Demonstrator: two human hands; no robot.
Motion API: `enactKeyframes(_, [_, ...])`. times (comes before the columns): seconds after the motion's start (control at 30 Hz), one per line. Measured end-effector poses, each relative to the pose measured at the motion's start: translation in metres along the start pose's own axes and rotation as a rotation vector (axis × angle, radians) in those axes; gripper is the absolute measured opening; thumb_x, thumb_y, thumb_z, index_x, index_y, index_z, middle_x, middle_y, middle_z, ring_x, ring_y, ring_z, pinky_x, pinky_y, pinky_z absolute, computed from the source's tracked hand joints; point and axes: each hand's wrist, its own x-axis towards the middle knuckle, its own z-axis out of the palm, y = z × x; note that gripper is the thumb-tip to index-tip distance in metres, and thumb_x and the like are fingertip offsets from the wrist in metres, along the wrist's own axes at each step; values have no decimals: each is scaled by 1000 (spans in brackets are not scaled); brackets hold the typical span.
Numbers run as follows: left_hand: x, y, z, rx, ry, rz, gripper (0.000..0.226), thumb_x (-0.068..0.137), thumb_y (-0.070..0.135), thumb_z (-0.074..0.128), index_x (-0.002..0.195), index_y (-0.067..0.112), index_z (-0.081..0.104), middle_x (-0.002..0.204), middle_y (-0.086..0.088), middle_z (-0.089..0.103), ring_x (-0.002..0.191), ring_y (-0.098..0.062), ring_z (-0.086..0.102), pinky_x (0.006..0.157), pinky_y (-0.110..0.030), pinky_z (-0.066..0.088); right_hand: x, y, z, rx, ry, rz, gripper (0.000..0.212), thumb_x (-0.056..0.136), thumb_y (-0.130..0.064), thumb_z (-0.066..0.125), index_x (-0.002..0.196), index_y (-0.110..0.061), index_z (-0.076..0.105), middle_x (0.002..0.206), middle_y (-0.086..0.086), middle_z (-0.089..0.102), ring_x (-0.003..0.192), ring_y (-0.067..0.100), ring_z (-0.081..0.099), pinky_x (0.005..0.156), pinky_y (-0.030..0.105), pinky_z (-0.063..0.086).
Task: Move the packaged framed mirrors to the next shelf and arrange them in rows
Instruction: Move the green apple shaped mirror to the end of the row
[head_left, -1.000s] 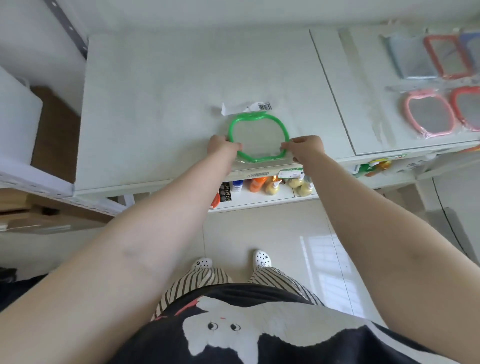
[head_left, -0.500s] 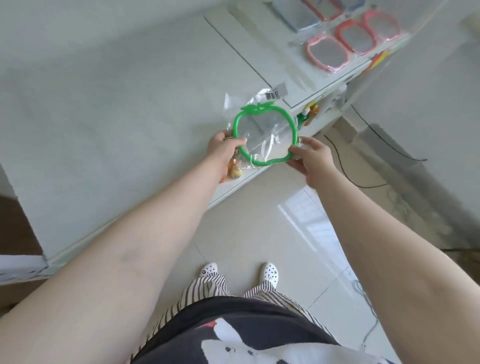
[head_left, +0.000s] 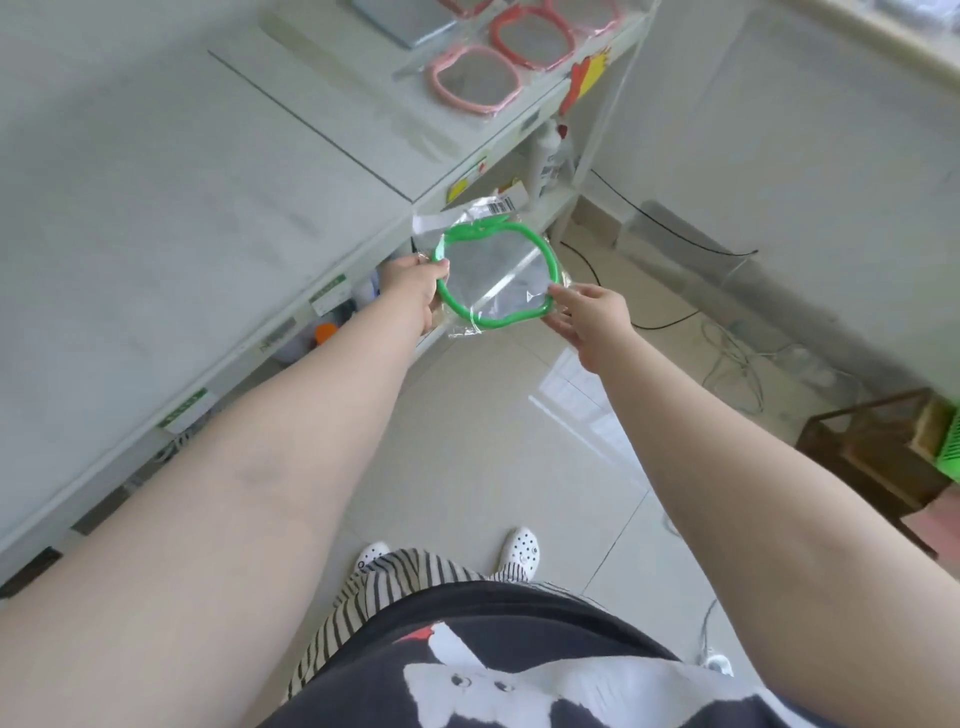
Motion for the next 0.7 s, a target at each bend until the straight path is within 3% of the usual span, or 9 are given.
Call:
enactKeyframes(0.07, [1,1,23,-13,11,-5,26,87,5,66,66,16,55,71,-1,58,66,-13,54,80,-31,51,12,-11,-18,48,-17,36,53,82,-9,72,129,0,51,95,16,72,78,22,74,96,38,53])
enactKeyframes(0.2, [-5,-1,59,-38,18,11,22,85,3,68,69,14,57,78,-3,61,78,-17,60,83,-31,56,29,-33,-45,28,-53,12,55,83,-3,71,131,3,44,101,21,69,62,20,73,67,30,62])
enactKeyframes(0.3, [-11,3,74,-71,-2,-10,15,86,6,68,75,12,59,79,-3,61,74,-15,61,70,-29,57,42,-45,-57,-3,-72,-11,46,85,1,68,126,7,49,109,23,66,68,21,70,64,28,62])
enactKeyframes(0.37, [-10,12,80,-106,-5,-33,6,87,15,68,89,11,64,76,0,60,69,-14,61,62,-25,54,55,-51,-60,-17,-83,-11,48,84,-1,69,128,7,51,113,23,66,73,23,70,63,28,62])
enactKeyframes(0.43, [-5,24,84,-118,18,-36,23,85,23,70,106,15,67,78,1,61,73,-17,61,73,-31,55,68,-56,-59,-26,-87,-6,49,83,-2,70,128,5,52,114,24,66,75,23,71,63,27,62])
enactKeyframes(0.5, [5,36,87,-104,87,8,23,81,23,73,103,16,67,79,0,63,73,-18,61,88,-37,52,81,-64,-55,-28,-112,-2,44,83,-2,70,125,4,55,110,22,68,75,23,71,65,28,62])
enactKeyframes(0.63, [29,58,94,-85,157,43,11,81,14,73,77,20,64,72,0,61,69,-18,55,66,-25,47,109,-82,-39,-61,-161,-4,39,84,-2,70,121,5,59,101,19,70,73,22,71,65,27,62])
enactKeyframes(0.7, [49,67,98,-82,184,62,18,79,12,75,68,21,63,71,-1,63,75,-21,58,68,-27,52,127,-94,-28,-91,-158,-15,47,83,-2,71,126,6,55,108,20,68,67,19,73,60,24,61])
